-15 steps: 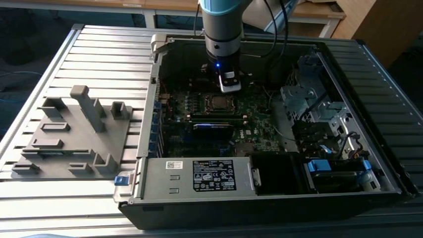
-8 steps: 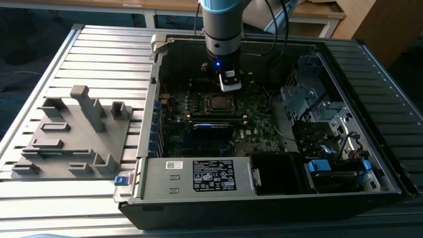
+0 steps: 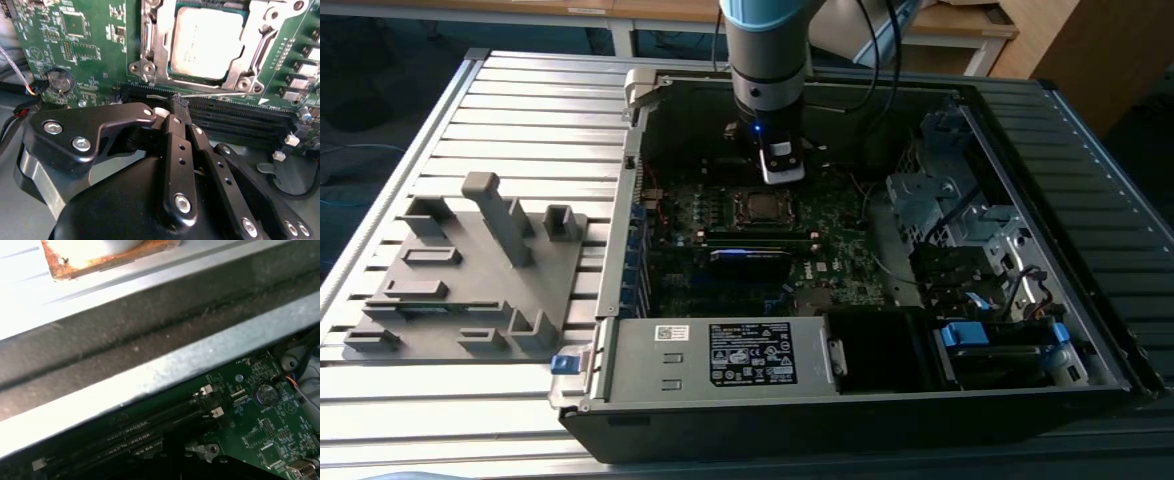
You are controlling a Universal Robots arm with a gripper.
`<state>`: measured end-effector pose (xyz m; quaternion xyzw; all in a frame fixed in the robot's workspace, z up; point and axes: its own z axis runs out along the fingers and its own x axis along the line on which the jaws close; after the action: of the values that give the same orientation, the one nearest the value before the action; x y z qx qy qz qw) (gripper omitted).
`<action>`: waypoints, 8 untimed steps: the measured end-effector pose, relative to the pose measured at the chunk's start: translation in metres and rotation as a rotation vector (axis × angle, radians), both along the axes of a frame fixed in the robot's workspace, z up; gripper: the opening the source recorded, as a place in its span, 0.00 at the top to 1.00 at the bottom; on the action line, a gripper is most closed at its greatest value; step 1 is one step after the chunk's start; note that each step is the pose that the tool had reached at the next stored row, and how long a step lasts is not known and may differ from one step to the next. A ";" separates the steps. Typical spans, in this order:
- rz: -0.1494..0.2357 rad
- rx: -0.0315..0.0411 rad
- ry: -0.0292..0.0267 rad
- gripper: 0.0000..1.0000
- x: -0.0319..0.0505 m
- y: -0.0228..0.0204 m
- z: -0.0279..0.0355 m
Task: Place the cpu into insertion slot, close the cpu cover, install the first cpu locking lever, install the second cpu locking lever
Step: 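Install the first cpu locking lever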
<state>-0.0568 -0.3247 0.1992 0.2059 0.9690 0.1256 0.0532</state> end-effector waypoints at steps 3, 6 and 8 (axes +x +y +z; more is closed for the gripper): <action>0.000 0.0025 -0.0007 0.90 0.0000 0.0000 -0.0001; 0.000 0.0024 -0.0019 0.90 0.0001 -0.0001 -0.0002; 0.000 0.0023 -0.0020 0.90 0.0001 -0.0001 -0.0002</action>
<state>-0.0567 -0.3248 0.1990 0.2059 0.9688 0.1269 0.0540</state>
